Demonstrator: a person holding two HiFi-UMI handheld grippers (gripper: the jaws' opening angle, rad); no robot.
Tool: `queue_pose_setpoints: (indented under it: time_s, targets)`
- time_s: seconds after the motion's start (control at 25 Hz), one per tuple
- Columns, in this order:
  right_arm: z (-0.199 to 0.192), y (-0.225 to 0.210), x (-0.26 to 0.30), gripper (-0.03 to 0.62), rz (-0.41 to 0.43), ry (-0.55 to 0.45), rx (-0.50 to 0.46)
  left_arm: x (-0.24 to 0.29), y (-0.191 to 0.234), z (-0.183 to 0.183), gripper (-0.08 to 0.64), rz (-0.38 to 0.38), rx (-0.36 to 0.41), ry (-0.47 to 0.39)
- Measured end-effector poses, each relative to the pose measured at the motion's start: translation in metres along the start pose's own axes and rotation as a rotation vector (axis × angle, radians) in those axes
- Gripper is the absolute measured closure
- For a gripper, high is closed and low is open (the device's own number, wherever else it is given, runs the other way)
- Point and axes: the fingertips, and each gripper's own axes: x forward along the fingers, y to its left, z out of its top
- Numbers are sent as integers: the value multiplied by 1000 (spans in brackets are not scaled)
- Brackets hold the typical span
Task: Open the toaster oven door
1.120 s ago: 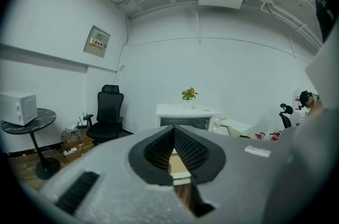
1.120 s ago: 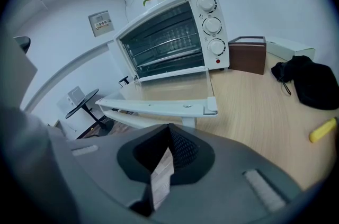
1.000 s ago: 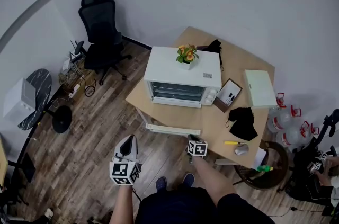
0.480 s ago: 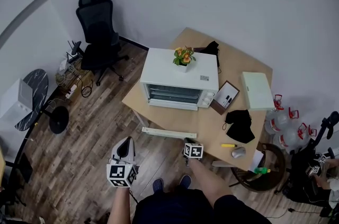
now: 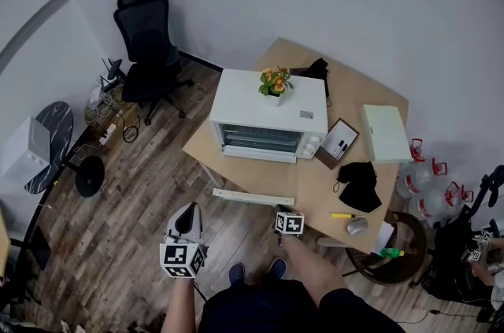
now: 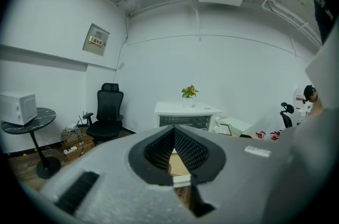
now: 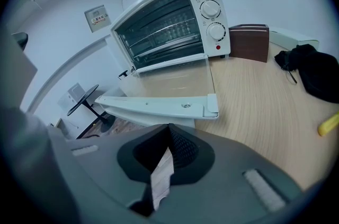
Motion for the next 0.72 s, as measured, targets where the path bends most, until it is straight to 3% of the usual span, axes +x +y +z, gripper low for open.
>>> queue_pose_setpoints:
  time_s: [0.72]
  targets:
    - [-5,-3,-2,580,49,37,-6,0,-5,-4,565,-16,7,14]
